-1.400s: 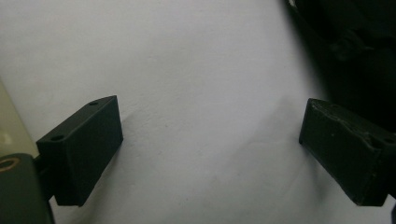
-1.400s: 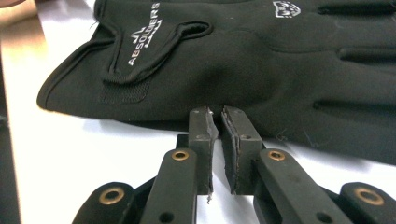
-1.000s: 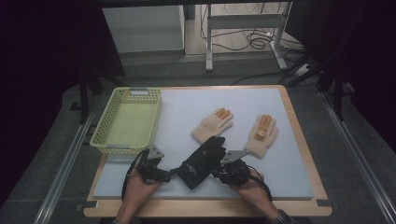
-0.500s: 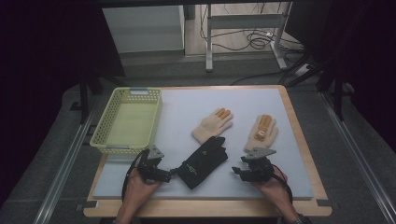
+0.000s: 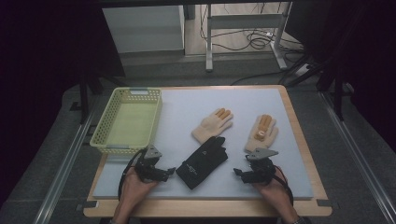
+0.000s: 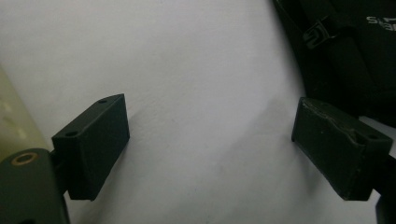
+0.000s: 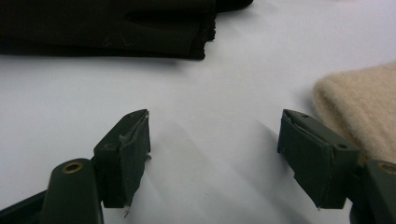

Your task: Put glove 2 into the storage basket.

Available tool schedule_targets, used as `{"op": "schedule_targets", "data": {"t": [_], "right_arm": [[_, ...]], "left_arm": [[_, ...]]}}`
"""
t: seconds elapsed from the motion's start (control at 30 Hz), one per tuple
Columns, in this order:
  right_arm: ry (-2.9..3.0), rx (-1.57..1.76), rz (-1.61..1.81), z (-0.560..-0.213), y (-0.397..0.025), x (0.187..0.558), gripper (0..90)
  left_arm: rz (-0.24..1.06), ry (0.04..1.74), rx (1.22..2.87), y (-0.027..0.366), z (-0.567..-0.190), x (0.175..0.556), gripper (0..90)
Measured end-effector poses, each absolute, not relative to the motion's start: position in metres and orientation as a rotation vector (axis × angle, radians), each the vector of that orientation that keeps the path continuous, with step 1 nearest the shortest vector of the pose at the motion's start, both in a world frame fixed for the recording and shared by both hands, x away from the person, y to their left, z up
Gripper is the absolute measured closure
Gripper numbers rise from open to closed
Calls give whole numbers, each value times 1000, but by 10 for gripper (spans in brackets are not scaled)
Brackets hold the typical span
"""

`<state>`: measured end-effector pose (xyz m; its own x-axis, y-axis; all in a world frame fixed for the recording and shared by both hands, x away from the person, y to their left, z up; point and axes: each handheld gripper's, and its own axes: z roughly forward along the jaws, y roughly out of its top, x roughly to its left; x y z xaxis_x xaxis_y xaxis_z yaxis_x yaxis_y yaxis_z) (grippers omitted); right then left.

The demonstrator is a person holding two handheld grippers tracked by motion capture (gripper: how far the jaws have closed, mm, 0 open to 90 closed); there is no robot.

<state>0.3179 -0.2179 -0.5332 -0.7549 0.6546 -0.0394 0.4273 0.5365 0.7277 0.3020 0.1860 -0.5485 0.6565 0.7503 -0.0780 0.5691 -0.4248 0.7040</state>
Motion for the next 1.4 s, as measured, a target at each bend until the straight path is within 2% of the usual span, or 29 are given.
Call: {"op": "schedule_targets", "data": {"t": [0.17, 0.4, 0.7, 0.87, 1.07, 1.23, 1.4], "right_arm": [[2469, 899, 1047, -533, -218, 318, 252], [2469, 898, 1046, -533, -218, 318, 250], [2468, 898, 1045, -533, -218, 318, 248], [2468, 897, 1044, -533, -218, 318, 247], [2468, 897, 1043, -533, -218, 318, 247], [2468, 897, 1044, -533, -218, 318, 246], [2468, 897, 1045, -533, -218, 318, 246]], "left_arm": [[303, 1055, 2151, 192, -542, 300, 84], [270, 996, 2129, 187, -521, 291, 22], [267, 884, 2167, 141, -499, 283, 0], [269, 839, 2235, 100, -504, 288, 0], [315, 858, 2274, 76, -515, 295, 0], [321, 888, 2300, 73, -527, 302, 0], [241, 900, 2271, 80, -533, 308, 0]]}}
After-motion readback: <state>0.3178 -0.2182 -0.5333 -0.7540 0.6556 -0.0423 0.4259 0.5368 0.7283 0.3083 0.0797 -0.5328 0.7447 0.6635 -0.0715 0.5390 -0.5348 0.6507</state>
